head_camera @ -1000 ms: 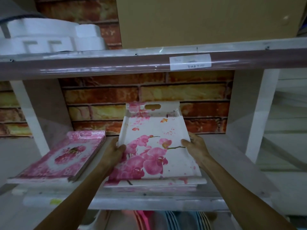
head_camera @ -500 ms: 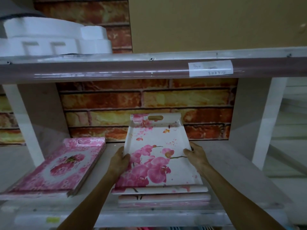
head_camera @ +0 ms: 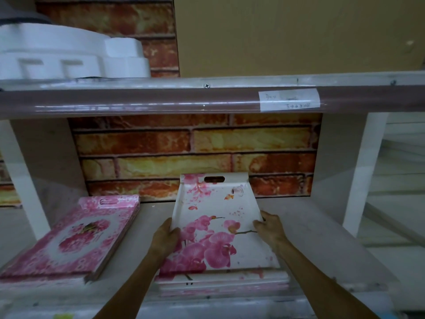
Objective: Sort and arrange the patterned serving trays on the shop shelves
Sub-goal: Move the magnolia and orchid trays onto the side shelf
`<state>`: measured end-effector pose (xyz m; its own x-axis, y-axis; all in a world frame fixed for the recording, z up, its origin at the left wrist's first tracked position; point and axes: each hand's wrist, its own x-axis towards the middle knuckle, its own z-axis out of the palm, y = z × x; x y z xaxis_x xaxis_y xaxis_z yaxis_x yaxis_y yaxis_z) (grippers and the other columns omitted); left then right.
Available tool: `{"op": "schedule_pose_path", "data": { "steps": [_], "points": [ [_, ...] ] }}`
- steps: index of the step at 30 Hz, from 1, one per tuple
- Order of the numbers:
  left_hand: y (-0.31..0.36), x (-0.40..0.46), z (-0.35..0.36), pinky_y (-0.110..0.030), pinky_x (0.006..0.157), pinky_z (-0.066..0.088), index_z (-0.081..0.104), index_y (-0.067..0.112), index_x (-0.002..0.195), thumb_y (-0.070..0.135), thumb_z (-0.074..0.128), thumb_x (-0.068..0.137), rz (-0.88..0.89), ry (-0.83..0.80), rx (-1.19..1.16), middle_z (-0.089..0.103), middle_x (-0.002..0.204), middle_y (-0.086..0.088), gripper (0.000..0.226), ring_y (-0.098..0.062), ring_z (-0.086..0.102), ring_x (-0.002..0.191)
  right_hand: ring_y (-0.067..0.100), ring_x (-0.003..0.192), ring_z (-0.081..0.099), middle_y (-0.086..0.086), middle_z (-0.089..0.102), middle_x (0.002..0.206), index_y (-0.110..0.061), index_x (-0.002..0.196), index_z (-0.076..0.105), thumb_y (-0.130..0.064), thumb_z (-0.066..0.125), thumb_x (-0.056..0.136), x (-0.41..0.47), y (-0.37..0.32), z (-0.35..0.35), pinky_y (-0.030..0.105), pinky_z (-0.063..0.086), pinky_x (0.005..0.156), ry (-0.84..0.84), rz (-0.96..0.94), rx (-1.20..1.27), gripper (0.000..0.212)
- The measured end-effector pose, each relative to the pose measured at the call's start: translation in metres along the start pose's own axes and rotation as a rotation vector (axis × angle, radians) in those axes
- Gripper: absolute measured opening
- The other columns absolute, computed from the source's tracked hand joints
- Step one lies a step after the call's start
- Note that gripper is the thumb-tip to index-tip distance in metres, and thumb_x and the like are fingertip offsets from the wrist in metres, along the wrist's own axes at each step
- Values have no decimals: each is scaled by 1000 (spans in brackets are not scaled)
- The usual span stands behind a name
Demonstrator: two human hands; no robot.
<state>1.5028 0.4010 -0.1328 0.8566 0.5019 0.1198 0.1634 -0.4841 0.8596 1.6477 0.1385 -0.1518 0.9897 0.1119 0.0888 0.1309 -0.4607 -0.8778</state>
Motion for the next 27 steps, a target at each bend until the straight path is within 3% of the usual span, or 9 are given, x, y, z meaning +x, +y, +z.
{"op": "schedule_pose_path", "data": {
  "steps": [4,7,10,16,21,27],
  "points": [
    [-5,2,3,-21,45,46,57,5,113,7,45,91,-10,-5,44,68,83,-15,25,-19,61,58,28,91,68,13,68,108,-13,112,70,-11,54,80,0,4,2,39,59,82,-8,30,11,36],
    [-7,2,6,-21,46,45,57,5,113,8,45,92,-7,1,68,68,84,-15,25,-19,61,59,25,89,67,14,65,113,-13,117,68,-10,51,84,-9,-4,-1,29,58,74,-10,27,11,36],
    [-10,-1,10,-18,46,45,54,5,116,10,43,95,10,-2,114,68,87,-15,25,-18,61,60,20,82,64,11,69,105,-6,118,67,-3,50,88,-13,-4,-2,13,47,57,-25,23,3,34],
    [-16,-2,12,-17,52,45,51,7,127,12,42,98,43,5,158,68,94,-14,31,-18,63,66,17,81,62,12,70,110,-9,124,64,-4,49,90,-12,3,-1,3,39,51,-34,-13,-35,37],
    [-14,-5,13,-14,50,45,49,8,130,13,40,99,65,5,184,65,95,-9,32,-11,61,65,18,82,62,15,70,111,-8,126,63,-2,48,91,-14,3,-2,3,41,55,-20,-46,-82,39],
    [-9,-4,8,-13,48,42,49,6,129,12,47,96,23,-41,192,66,102,-12,33,-10,59,63,29,97,65,19,65,117,-7,123,62,-16,52,90,-11,3,-2,30,53,84,-57,-37,-191,35]
  ]
}}
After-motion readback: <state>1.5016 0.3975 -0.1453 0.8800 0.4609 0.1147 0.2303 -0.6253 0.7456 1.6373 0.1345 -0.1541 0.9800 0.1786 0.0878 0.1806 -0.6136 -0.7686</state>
